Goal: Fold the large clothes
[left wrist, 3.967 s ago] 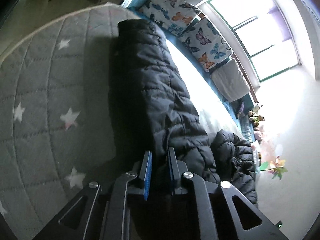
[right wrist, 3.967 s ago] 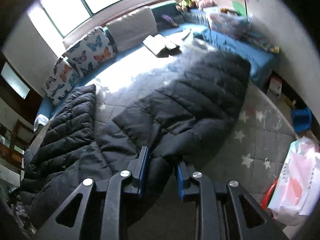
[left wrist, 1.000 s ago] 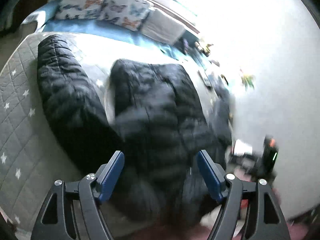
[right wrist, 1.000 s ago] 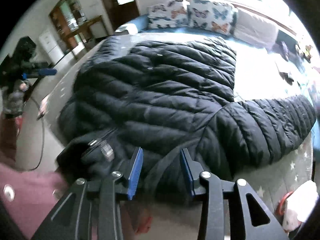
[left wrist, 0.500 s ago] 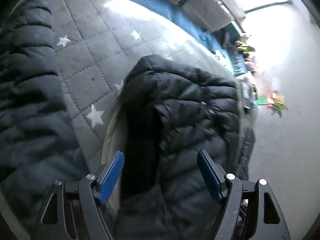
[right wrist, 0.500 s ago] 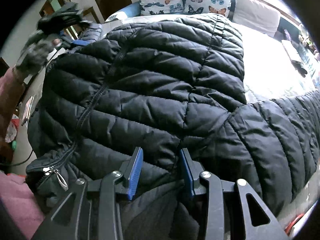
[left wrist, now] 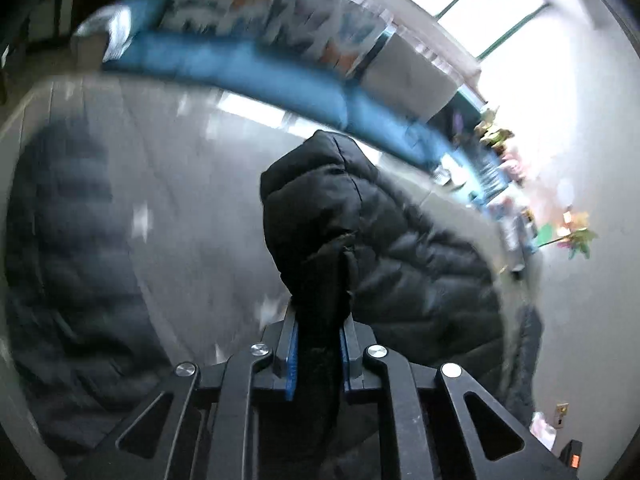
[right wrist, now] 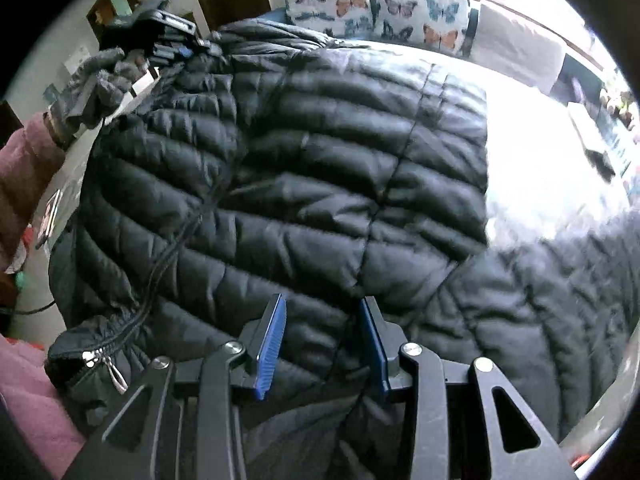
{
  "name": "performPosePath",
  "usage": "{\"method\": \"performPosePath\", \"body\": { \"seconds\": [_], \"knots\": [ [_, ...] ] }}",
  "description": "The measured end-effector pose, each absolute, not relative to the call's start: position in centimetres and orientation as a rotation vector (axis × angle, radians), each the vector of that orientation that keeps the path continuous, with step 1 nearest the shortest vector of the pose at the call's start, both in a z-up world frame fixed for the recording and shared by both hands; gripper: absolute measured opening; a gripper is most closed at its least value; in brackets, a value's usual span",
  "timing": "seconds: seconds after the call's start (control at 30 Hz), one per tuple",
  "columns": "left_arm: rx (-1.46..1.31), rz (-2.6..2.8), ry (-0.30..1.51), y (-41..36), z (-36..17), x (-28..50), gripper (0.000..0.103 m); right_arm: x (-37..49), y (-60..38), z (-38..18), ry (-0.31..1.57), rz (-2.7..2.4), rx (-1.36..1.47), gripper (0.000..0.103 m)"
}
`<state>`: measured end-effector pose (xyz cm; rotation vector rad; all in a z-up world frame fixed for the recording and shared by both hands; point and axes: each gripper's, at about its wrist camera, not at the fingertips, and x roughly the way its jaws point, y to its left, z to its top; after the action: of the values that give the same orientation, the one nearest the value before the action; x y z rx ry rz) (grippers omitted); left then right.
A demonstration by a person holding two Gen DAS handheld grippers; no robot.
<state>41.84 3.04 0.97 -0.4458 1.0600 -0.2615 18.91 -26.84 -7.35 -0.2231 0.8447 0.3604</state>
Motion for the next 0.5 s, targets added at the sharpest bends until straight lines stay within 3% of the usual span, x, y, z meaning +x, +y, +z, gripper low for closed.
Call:
{"method": "performPosePath", "body": {
  "seconds": [0.1, 0.27, 0.5],
  "knots": [
    [-0.347, -0.229, 1.071, 2.6, 0.9, 43.6, 0.016, 20.2, -26.7, -7.7, 0.823, 0.324, -0.254, 0.042],
    [-0.427, -0.106, 1.191, 4.4, -5.8, 45.9, 0.017, 21.6, -26.4, -10.4, 0.883, 0.316, -0.243, 0.043],
    [-0.374, -0.029, 1.105, 6.0, -4.1, 47.4, 0.017, 20.5, -26.7, -9.2, 0.819, 0.319, -0.264, 0.043]
  ]
}}
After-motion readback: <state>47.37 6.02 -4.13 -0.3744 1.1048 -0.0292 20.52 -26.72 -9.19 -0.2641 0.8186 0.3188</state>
